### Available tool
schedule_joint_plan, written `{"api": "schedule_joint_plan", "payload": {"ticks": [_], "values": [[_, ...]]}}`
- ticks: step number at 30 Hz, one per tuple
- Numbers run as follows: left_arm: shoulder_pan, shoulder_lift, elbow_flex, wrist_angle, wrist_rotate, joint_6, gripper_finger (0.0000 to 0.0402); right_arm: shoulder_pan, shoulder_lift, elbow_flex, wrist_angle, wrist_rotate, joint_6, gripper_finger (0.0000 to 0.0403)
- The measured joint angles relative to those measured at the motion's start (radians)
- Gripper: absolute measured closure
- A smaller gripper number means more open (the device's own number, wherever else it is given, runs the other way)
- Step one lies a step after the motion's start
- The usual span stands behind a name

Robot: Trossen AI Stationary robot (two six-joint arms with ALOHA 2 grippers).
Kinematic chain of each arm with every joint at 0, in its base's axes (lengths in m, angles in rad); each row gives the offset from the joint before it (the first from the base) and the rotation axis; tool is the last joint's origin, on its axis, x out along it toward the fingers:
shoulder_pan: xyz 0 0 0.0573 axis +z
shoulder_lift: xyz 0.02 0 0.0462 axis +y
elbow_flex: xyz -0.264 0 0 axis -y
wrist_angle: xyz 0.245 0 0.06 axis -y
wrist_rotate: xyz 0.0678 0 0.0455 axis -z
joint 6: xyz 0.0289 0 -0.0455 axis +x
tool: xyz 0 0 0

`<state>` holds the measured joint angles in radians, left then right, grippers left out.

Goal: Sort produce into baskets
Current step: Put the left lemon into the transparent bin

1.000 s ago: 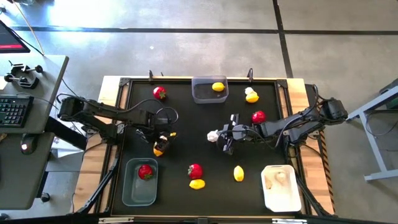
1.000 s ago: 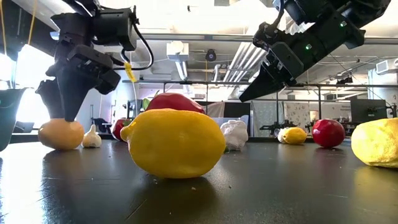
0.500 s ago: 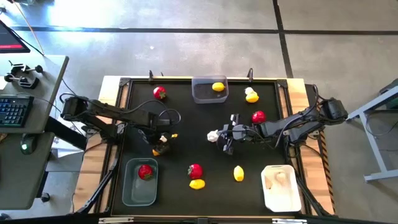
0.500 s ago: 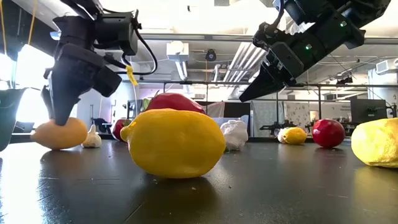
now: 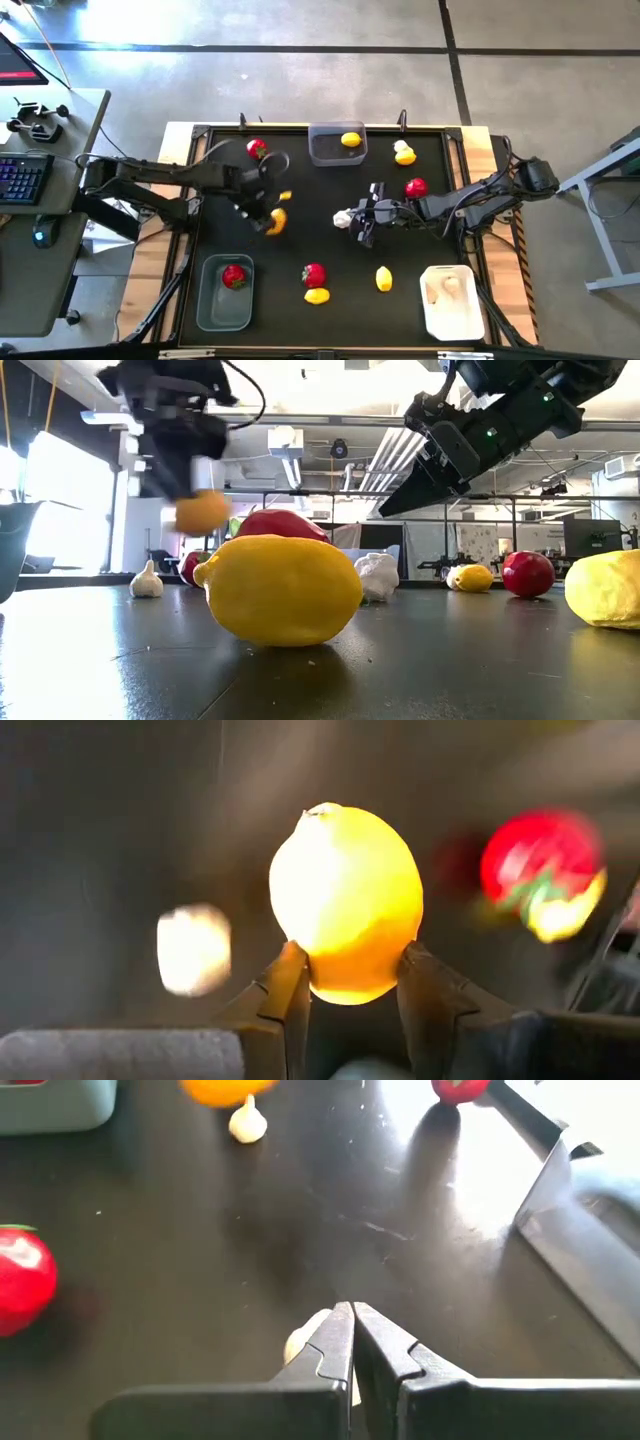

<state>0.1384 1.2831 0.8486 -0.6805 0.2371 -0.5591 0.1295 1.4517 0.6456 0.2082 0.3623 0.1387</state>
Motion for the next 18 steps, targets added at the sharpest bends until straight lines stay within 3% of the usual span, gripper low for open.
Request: {"api": "schedule_joint_plan", "payload": {"ticks": [8,14,18], "values": [[0.223,0.111,0.094,0.228,-0.026,0.304,0.0307,-0.042,0.000,0.000,0.019,0.001,-0.012,0.0403],[0.329,0.293,0.353,0.117,-0.077,0.566,0.0307,-0.065,0.000,0.000,0.022,0.001,-0.007,0.0403],[0.360,0.435,0.568,0.003,-0.227,0.752,0.0307,-0.071,0.000,0.000,0.023,0.002,-0.005,0.0403]]}}
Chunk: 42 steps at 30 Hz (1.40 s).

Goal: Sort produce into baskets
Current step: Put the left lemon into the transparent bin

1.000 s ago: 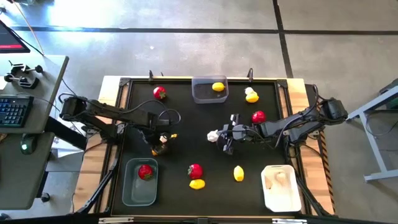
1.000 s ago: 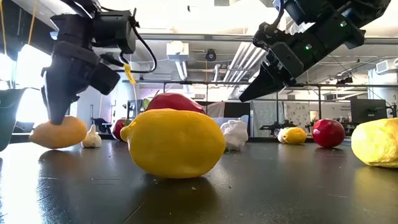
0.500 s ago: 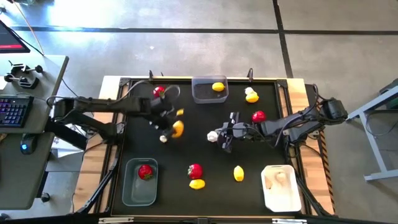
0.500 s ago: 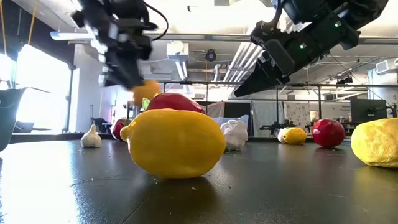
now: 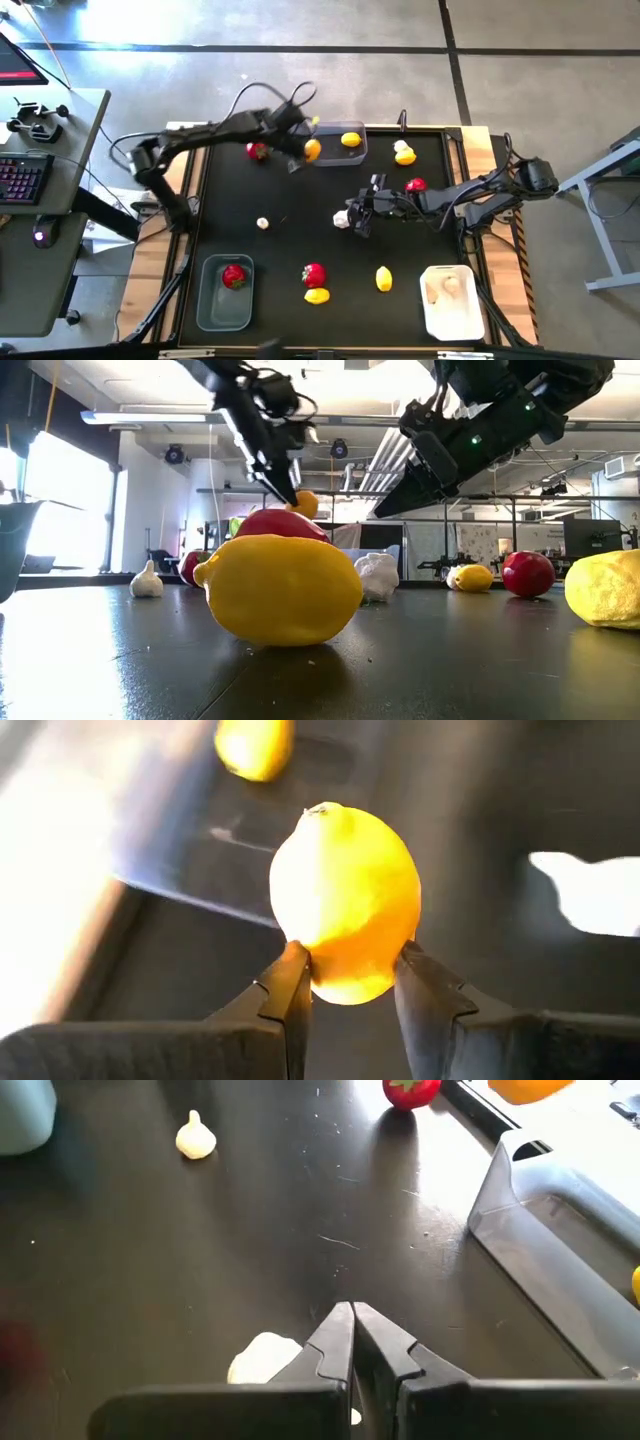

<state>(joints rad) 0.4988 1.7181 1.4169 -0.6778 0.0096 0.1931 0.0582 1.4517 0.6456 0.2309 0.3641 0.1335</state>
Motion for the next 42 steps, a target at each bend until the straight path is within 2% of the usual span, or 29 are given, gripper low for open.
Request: {"api": "schedule_joint_plan", "payload": {"ticks": [5,9,16,24,31,35,42], "values": [[0.019,0.156,0.251,-0.119,-0.120,0.226,0.0307,0.000,0.000,0.000,0.018,0.000,0.000,0.0403],[0.025,0.262,0.396,-0.161,-0.129,0.371,0.0307,0.000,0.000,0.000,0.016,0.000,0.000,0.0403],[0.038,0.433,0.569,-0.264,-0.159,0.499,0.0307,-0.001,0.000,0.000,0.015,0.000,0.023,0.0403],[0.075,0.540,0.595,-0.276,-0.163,0.511,0.0307,-0.001,0.000,0.000,0.014,0.000,0.026,0.0403],[0.085,0.565,0.595,-0.261,-0.160,0.495,0.0302,-0.001,0.000,0.000,0.014,0.000,0.026,0.0403],[0.077,0.559,0.595,-0.236,-0.167,0.491,0.0278,-0.001,0.000,0.000,0.014,0.000,0.024,0.0403],[0.056,0.556,0.595,-0.196,-0.183,0.444,0.0203,-0.001,0.000,0.000,0.014,0.000,0.024,0.0403]]}}
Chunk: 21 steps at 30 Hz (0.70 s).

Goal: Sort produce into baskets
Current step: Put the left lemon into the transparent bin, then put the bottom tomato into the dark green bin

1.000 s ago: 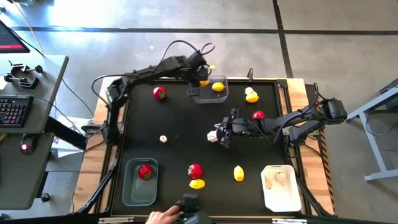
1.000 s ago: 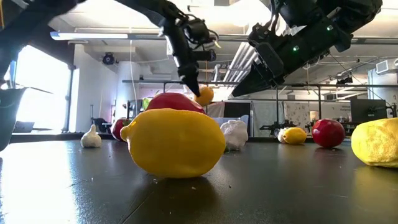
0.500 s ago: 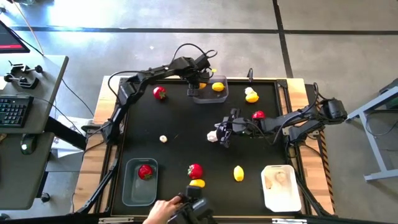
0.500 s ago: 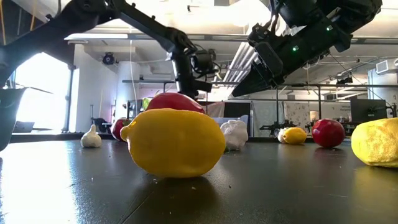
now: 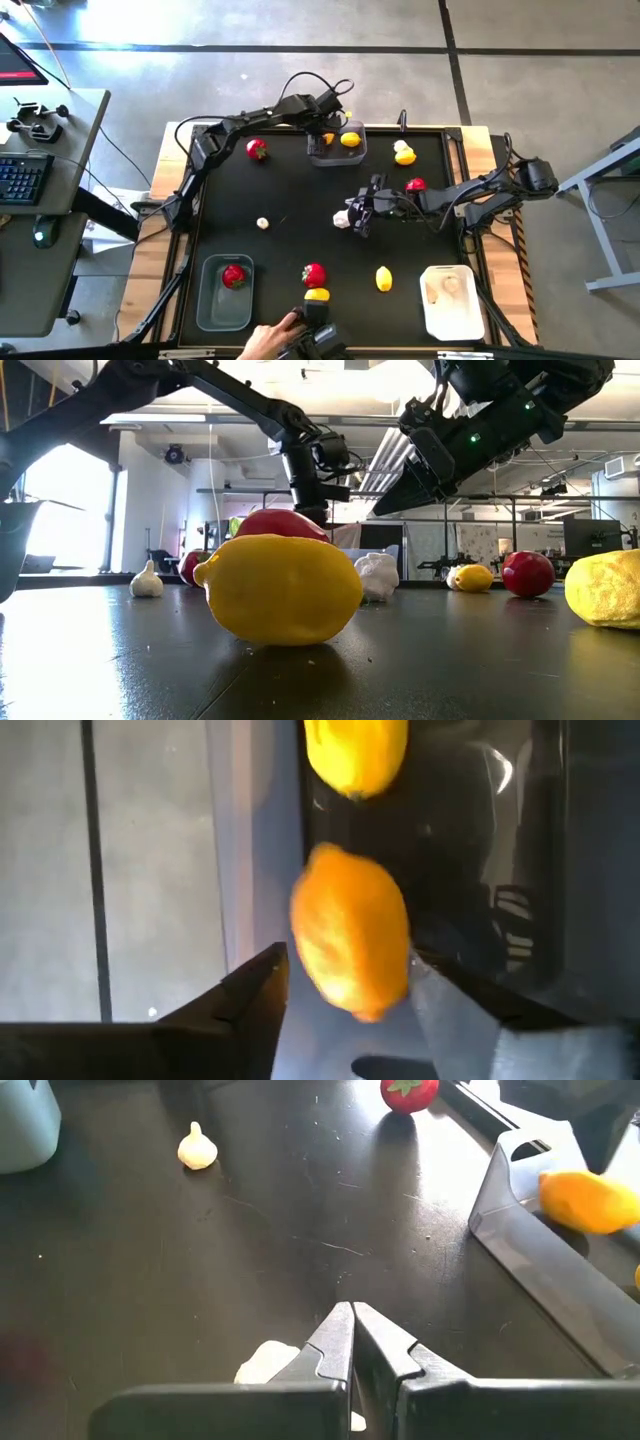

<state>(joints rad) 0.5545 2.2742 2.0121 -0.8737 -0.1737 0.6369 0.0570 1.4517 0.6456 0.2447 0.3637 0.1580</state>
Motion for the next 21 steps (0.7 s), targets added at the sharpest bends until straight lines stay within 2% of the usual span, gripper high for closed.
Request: {"api": "schedule_joint_plan", "payload": {"ticks": [4,7,14,18,21], "values": [[-0.004,-0.007,0.000,0.026,-0.001,-0.005,0.0190,0.000,0.000,0.000,0.000,0.000,0.001,0.0403],[-0.004,-0.024,0.000,0.036,0.002,-0.023,0.0209,0.000,0.000,0.000,0.000,0.000,0.002,0.0403],[-0.003,-0.062,-0.029,0.098,0.047,-0.121,0.0318,0.000,0.000,0.000,-0.027,0.000,0.005,0.0403],[-0.005,-0.136,-0.121,0.193,0.164,-0.168,0.0377,0.001,0.000,0.000,-0.031,0.001,0.027,0.0403],[-0.015,-0.217,-0.247,0.333,0.195,-0.207,0.0398,0.008,0.000,0.000,-0.037,0.012,0.028,0.0403]]}}
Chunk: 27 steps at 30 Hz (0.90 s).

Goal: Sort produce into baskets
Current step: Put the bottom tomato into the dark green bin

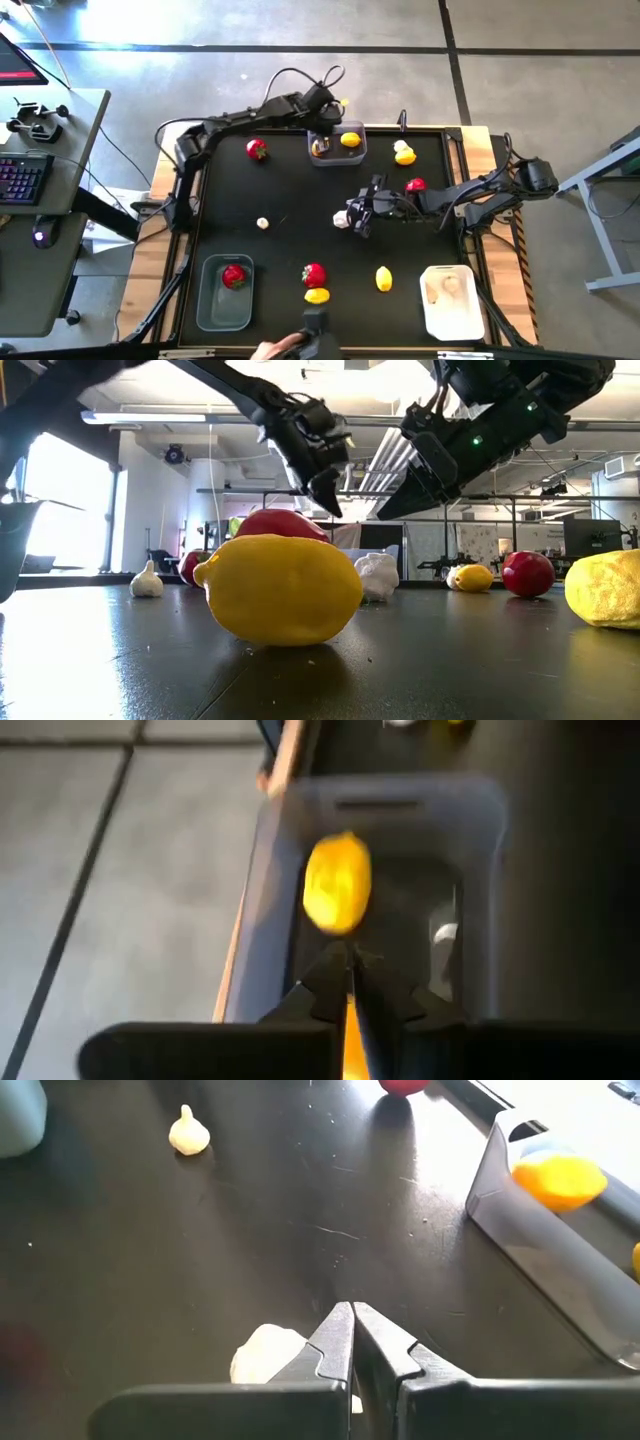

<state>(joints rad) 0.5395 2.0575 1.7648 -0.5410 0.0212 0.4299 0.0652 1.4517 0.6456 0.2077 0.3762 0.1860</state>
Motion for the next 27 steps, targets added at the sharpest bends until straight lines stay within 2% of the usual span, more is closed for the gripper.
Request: {"api": "schedule_joint_plan", "payload": {"ticks": [7,15,21,27], "values": [[-0.059,-0.266,-0.433,0.411,0.000,-0.063,0.0396,0.006,0.000,0.000,0.005,0.016,0.000,0.0403],[-0.210,-0.578,-0.880,0.744,-0.004,-0.185,0.0401,0.010,0.000,0.000,0.047,-0.021,0.040,0.0402],[-0.355,-0.748,-1.110,0.903,-0.033,-0.290,0.0401,0.029,0.008,0.000,0.054,-0.019,0.079,0.0383],[-0.492,-0.830,-1.226,0.970,-0.084,-0.323,0.0401,0.099,0.053,0.000,0.109,-0.022,0.081,0.0336]]}}
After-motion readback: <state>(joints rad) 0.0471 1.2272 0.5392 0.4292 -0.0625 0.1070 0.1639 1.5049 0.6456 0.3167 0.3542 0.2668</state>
